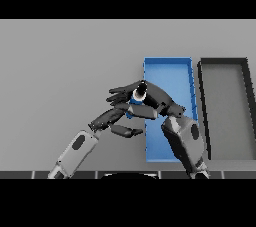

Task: Pick up the blue pipe and place it into the blue bin.

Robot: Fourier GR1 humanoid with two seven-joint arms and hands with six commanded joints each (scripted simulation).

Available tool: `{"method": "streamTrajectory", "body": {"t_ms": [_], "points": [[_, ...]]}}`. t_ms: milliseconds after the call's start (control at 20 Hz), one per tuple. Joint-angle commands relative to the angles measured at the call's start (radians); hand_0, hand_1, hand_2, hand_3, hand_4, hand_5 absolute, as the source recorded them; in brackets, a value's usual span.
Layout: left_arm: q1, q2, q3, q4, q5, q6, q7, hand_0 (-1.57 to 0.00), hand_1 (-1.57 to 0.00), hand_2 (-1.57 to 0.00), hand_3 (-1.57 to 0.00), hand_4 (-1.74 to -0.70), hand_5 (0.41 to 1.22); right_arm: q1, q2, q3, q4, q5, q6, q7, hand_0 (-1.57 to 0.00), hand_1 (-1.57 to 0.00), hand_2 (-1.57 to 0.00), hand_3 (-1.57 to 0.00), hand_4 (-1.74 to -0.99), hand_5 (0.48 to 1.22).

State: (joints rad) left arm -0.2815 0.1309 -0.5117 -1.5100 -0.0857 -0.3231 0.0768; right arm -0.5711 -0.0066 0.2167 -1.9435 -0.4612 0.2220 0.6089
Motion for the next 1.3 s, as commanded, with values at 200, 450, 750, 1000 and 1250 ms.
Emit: {"method": "streamTrajectory", "body": {"t_ms": [200,450,750,1000,1250], "points": [[0.019,0.021,-0.006,-0.03,-0.004,-0.005,-0.017,0.0,0.0,0.0,0.0,-0.91,0.502,-0.243,-0.178,-0.14,-0.001,-0.171,-0.155,-0.032,-1.57,-1.57,-1.57,-1.57,-1.72,1.127],[0.034,0.036,-0.002,-0.058,0.01,-0.014,-0.027,0.0,0.0,0.0,0.0,-0.91,0.491,-0.346,-0.295,-0.276,0.139,-0.095,-0.246,-0.022,-1.57,-1.57,-1.57,-1.57,-1.734,1.127],[0.02,0.028,0.013,-0.052,0.03,-0.015,0.004,0.0,0.0,0.0,0.0,-0.9,0.489,-0.167,-0.359,-0.366,0.234,-0.035,-0.264,0.001,-1.57,-1.57,-1.57,-1.57,-1.739,1.12],[0.022,0.031,0.016,-0.044,0.031,-0.016,0.006,0.0,0.0,0.0,0.0,-0.89,0.474,0.037,-0.35,-0.337,0.265,-0.001,-0.306,0.001,-1.57,-1.57,-1.57,-1.57,-1.74,1.12],[0.033,0.024,0.003,-0.033,0.014,-0.008,-0.025,0.0,0.0,0.0,0.0,-0.88,0.463,0.241,-0.44,-0.154,0.264,-0.118,-0.46,0.001,-1.57,-1.57,-1.57,-1.57,-1.741,1.122]]}}
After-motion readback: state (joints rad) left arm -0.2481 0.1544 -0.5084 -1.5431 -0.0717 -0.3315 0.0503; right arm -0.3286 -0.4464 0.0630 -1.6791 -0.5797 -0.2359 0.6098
